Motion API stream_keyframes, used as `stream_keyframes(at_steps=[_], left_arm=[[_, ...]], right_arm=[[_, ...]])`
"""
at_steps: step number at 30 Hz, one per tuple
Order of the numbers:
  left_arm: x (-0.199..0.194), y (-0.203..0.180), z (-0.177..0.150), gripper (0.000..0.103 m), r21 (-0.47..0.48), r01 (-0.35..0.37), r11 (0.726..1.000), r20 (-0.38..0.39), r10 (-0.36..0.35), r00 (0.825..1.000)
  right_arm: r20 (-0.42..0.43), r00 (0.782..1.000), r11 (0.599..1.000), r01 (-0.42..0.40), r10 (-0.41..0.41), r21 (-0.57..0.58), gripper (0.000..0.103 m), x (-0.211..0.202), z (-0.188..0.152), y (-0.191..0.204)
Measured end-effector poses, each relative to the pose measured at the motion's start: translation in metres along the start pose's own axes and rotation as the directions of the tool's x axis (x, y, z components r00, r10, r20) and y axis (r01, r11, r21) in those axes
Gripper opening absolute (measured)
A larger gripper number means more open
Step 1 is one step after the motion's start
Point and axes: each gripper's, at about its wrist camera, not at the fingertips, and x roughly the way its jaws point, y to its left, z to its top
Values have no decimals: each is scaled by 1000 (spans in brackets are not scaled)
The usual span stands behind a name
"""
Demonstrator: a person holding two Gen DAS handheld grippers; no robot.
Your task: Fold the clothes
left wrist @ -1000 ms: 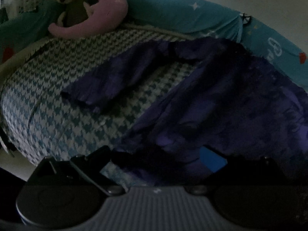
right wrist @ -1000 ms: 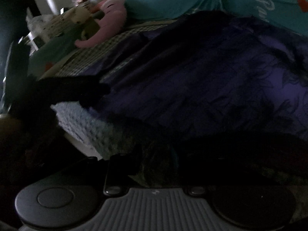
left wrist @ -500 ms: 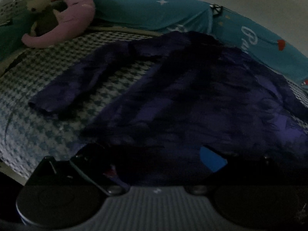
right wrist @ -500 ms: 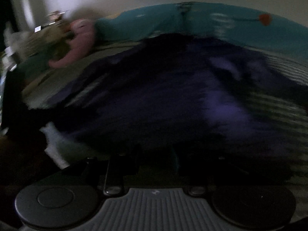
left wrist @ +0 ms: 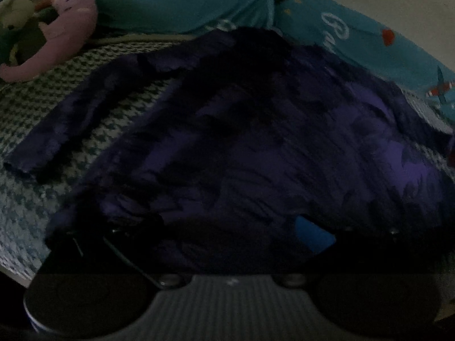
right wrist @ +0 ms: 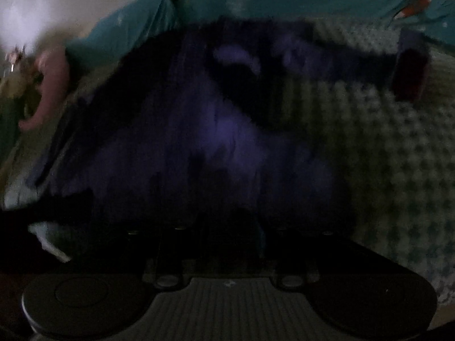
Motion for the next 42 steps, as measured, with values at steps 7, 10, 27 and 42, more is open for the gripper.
stream_keyframes(at_steps=[7,10,27,42], left_arm=[[4,-21,-9,103,102,-34,994,-30,38,999],[0,-22,-4,103,75,22,997,-30,-20,999],[11,-57,54,103,182,54,982,17,-58,998],[52,-86,108,103,274,30,961,51,-46,998]], right_arm=[[58,996,994,-59,65,-93,35,-14,-4,12],[134,987,994,-78,87,-74,35,-24,5,9],[231,973,983,-38,-5,181,44,19,96,-57],[228,973,888,-70,-40,455,57,70,141,-102]])
